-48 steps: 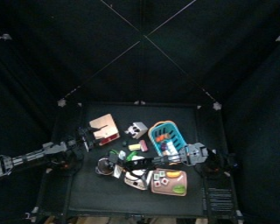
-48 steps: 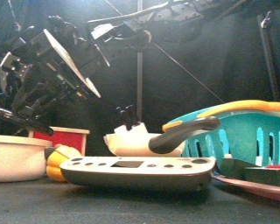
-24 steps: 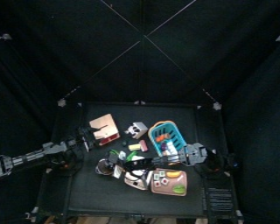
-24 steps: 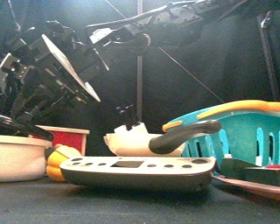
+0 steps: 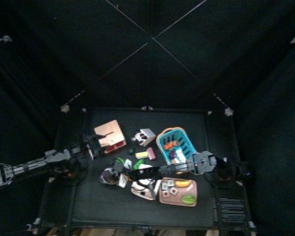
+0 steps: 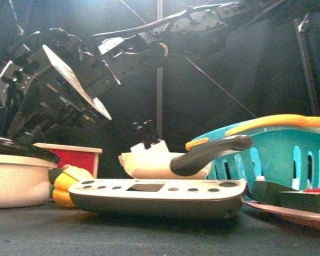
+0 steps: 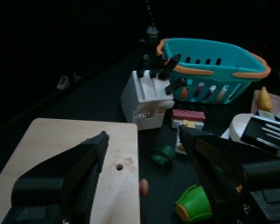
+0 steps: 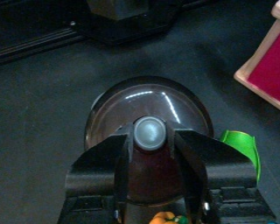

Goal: Place pot lid on pot

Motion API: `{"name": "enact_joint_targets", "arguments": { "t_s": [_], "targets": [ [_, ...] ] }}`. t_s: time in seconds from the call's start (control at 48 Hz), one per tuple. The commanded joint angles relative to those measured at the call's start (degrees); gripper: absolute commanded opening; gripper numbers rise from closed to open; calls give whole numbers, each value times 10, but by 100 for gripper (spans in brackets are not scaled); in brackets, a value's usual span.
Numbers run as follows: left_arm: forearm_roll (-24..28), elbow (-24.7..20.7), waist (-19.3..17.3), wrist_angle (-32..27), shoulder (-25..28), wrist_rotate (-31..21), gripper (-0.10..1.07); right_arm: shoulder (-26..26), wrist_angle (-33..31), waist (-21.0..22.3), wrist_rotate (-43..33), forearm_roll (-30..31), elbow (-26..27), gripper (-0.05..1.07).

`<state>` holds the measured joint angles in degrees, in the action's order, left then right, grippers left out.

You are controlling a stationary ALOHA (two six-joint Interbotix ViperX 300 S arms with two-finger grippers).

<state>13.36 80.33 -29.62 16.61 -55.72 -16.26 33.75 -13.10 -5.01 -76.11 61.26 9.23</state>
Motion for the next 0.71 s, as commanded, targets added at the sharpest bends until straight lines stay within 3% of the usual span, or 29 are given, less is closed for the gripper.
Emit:
{"name": "enact_joint_targets", "arguments": {
  "t_s": [0.0,0.688],
  "targets": [
    [0,-6,2,3,3,1,98,-16,3,4,0,0,18,59],
    [-1,-5,2,3,2,1,98,-15,2,3,0,-1,25,59]
  ]
}}
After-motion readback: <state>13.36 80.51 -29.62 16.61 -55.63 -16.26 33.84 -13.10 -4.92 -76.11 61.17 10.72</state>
